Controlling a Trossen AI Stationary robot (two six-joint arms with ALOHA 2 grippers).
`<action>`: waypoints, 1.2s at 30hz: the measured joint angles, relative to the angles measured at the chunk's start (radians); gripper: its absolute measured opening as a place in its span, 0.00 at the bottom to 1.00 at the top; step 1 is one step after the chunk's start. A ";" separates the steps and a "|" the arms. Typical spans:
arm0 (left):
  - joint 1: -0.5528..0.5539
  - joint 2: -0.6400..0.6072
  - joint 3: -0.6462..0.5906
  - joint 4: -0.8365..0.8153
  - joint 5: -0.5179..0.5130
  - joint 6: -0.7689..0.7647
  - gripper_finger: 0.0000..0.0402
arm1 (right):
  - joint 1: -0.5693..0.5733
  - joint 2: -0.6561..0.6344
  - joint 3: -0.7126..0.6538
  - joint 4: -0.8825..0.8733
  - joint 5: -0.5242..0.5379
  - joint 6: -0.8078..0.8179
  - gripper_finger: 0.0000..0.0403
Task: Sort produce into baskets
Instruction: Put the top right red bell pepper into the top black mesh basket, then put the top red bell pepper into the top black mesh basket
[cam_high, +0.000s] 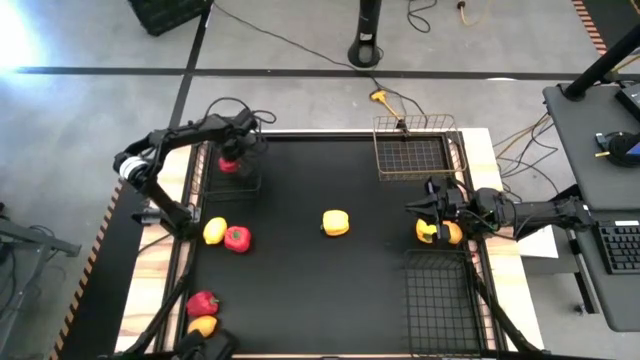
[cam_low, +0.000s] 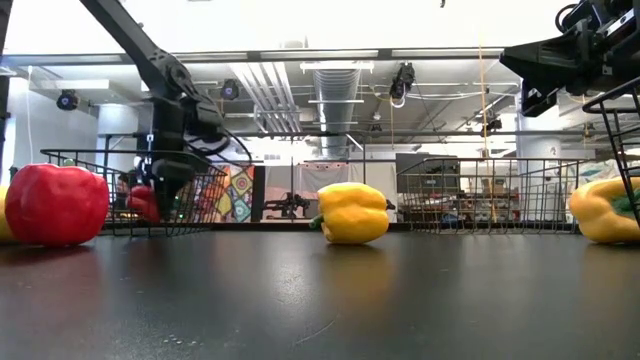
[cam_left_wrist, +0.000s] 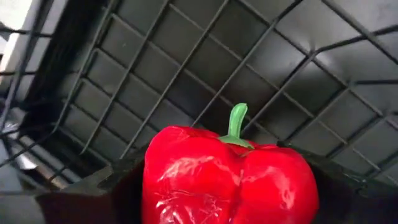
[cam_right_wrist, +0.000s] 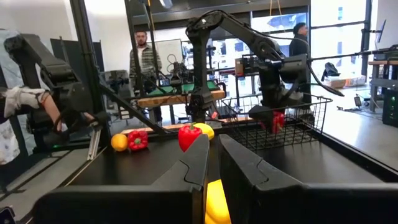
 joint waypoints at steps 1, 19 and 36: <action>0.000 0.009 0.000 0.011 0.002 -0.003 0.72 | 0.000 0.000 0.000 0.000 0.000 0.000 0.07; 0.001 0.041 -0.001 0.058 -0.009 -0.036 0.83 | 0.000 0.000 0.000 0.000 0.000 0.000 0.07; -0.027 -0.155 0.016 -0.072 0.006 -0.169 0.90 | 0.000 0.000 0.000 0.000 0.000 0.000 0.07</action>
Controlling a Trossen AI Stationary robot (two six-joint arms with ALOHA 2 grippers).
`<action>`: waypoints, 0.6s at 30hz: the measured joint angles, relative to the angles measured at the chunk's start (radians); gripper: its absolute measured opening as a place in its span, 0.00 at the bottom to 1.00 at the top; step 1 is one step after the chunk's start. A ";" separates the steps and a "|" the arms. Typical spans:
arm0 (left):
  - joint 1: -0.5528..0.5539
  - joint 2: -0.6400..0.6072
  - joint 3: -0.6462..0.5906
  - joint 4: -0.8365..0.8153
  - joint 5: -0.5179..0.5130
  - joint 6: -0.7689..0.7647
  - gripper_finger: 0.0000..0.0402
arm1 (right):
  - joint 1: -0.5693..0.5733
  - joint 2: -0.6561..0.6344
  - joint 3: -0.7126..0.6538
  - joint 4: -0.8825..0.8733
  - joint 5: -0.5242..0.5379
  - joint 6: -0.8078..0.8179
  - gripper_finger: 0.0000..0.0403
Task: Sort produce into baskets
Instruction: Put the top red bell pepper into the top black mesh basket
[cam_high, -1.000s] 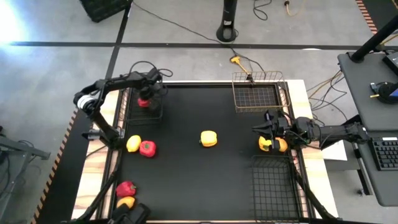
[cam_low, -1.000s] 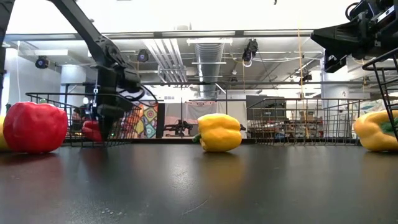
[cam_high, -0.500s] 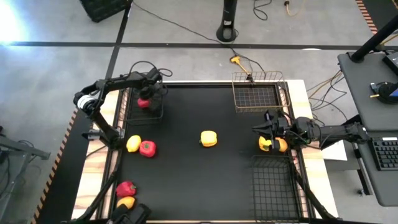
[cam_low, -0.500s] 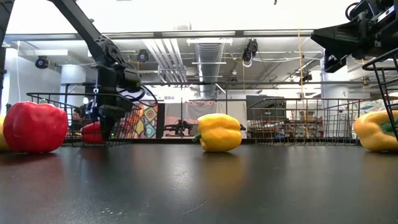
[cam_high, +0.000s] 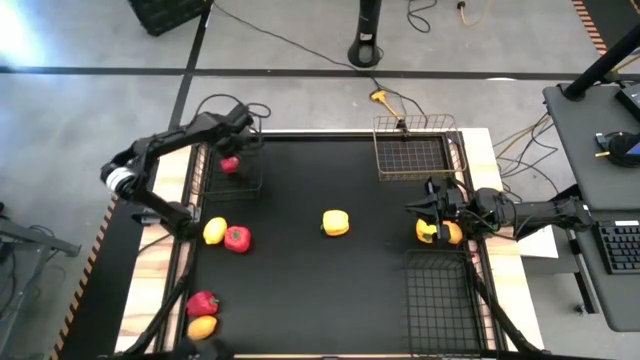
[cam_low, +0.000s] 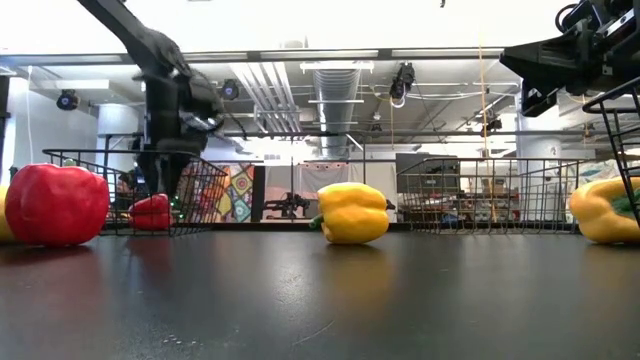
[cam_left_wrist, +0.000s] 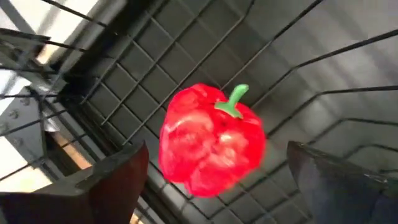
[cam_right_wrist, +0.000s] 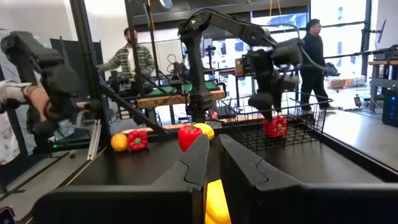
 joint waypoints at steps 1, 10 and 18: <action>-0.006 -0.030 0.000 -0.006 0.013 -0.015 0.90 | 0.000 0.000 0.000 0.000 0.000 0.000 0.07; -0.158 -0.314 0.001 -0.051 0.083 -0.166 0.90 | 0.000 0.000 0.000 0.000 0.000 0.000 0.07; -0.362 -0.504 0.034 -0.052 0.115 -0.268 0.92 | 0.000 0.000 0.000 0.000 0.000 0.000 0.07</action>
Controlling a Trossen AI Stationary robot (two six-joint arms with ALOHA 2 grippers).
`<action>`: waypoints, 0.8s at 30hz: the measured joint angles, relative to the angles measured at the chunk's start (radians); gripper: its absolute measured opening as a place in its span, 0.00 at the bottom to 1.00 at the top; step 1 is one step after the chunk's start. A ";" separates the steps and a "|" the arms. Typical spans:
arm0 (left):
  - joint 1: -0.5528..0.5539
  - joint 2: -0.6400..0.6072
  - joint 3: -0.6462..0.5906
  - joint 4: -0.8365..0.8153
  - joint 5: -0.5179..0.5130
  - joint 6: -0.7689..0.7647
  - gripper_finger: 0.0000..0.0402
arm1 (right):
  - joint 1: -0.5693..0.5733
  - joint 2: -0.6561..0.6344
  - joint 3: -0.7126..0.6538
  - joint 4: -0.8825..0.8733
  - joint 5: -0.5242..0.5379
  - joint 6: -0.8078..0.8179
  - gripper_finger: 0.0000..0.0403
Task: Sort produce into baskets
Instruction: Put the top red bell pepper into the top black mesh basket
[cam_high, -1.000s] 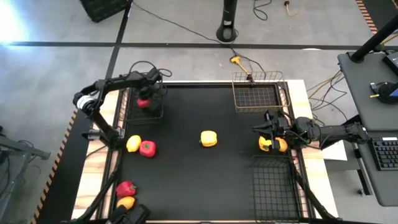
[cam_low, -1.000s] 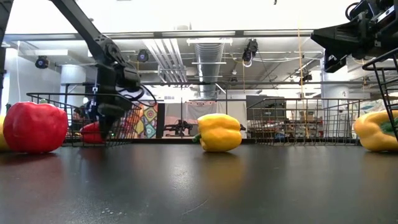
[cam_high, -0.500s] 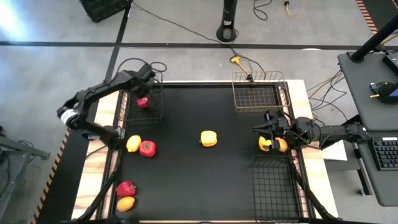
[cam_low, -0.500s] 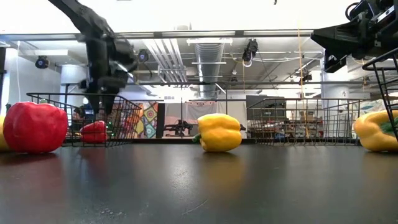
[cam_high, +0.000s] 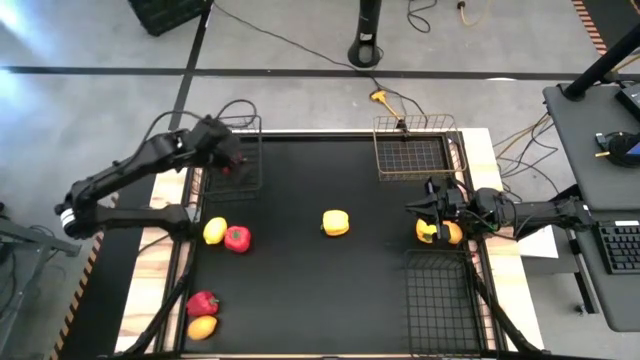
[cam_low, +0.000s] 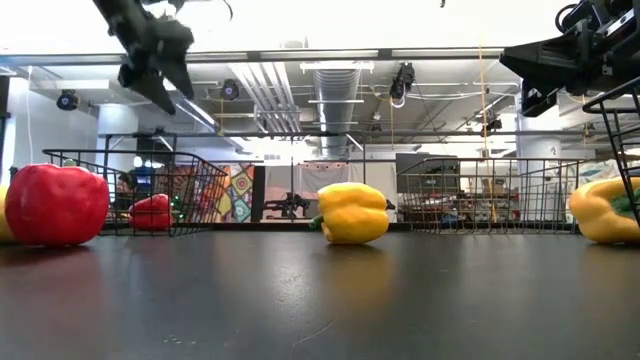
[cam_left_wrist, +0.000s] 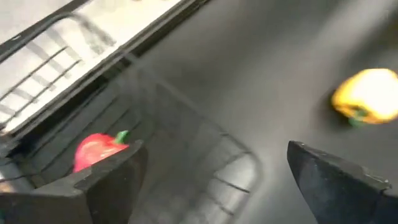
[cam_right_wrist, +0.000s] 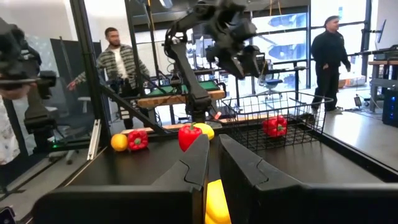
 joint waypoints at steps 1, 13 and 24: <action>-0.025 -0.016 0.000 0.000 0.010 -0.019 0.93 | 0.000 0.000 0.000 0.000 0.000 0.000 0.07; -0.470 -0.064 0.000 0.000 0.102 -0.369 0.99 | 0.000 0.000 0.000 0.000 0.000 0.000 0.07; -0.868 0.018 -0.002 -0.026 -0.124 -0.689 0.98 | 0.000 0.000 0.000 0.000 0.000 0.000 0.07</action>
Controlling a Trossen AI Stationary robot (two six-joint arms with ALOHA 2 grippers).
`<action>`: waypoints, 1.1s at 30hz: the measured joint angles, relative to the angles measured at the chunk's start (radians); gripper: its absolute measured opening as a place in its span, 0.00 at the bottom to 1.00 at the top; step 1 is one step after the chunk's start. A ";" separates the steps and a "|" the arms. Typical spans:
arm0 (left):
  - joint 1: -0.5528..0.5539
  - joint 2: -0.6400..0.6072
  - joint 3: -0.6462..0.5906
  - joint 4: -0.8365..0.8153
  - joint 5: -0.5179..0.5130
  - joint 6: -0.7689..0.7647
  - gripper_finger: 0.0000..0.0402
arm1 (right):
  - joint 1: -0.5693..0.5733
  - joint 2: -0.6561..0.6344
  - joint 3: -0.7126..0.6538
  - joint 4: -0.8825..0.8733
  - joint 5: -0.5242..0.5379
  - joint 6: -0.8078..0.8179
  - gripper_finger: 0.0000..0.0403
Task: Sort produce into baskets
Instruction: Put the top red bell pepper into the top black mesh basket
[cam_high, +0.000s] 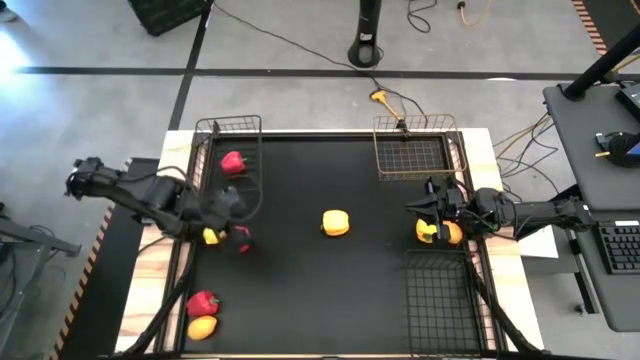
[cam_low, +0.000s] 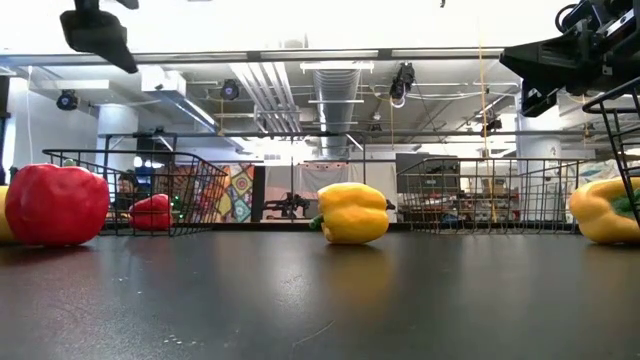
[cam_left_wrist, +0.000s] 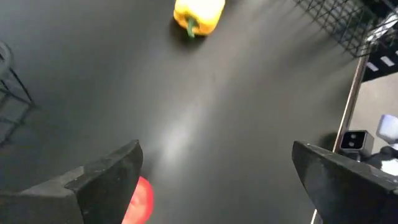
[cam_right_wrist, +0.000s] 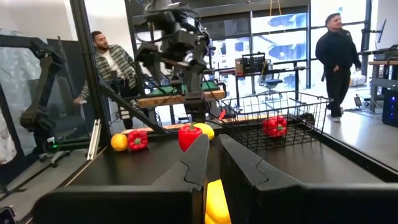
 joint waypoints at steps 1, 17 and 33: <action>-0.020 0.014 0.000 -0.001 -0.005 -0.033 0.98 | 0.000 0.000 0.000 0.000 0.000 0.000 0.07; -0.090 0.346 -0.002 -0.241 0.139 -0.556 0.98 | 0.000 0.000 0.000 0.000 0.000 0.000 0.07; -0.025 0.361 -0.048 -0.292 0.100 -0.550 0.98 | 0.000 0.000 0.000 0.000 0.000 0.000 0.07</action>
